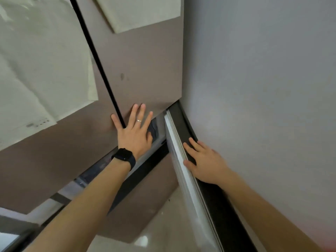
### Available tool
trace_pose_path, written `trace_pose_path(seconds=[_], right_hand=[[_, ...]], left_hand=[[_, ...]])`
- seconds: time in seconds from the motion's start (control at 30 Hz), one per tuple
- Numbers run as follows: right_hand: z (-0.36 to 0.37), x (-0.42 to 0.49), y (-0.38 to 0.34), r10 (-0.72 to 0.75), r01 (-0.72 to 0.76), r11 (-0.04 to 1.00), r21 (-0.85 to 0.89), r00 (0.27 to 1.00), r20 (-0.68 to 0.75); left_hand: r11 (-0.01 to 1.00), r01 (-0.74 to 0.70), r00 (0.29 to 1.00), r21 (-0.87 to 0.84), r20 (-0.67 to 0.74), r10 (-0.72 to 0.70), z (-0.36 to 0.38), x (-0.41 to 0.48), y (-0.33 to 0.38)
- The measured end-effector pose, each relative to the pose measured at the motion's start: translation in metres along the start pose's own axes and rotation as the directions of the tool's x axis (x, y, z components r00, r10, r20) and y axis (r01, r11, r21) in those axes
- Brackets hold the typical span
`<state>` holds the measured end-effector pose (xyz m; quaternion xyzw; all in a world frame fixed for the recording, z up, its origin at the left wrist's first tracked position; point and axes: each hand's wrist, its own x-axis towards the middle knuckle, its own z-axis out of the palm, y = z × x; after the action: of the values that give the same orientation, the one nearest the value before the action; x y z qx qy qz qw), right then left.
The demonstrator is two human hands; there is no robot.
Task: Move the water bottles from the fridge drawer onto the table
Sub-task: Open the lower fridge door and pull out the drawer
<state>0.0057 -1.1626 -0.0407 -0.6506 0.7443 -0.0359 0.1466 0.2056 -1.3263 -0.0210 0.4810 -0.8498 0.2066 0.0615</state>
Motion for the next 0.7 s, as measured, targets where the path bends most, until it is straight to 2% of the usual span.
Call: trace_pose_path(seconds=[0.27,0.4,0.5,0.7], right_hand=[[-0.01,0.001,0.089,0.114,-0.121,0.991,-0.06,0.989,-0.096],[-0.014,0.005,0.124,0.251,-0.273,0.957,-0.1,0.95,-0.187],[-0.014,0.013,0.139,0.315,-0.365,0.924,-0.112,0.895,-0.315],[-0.016,0.036,0.174,0.311,-0.407,0.898,-0.169,0.857,-0.412]], left_hand=[[0.995,0.072,0.997,-0.074,-0.033,-0.075,0.017,0.013,0.02],[0.987,0.139,0.99,-0.078,-0.013,-0.141,0.023,0.016,0.03],[0.981,0.161,0.986,-0.11,-0.018,-0.164,0.027,0.018,0.036],[0.983,0.147,0.982,-0.109,-0.1,-0.158,0.039,0.02,0.034]])
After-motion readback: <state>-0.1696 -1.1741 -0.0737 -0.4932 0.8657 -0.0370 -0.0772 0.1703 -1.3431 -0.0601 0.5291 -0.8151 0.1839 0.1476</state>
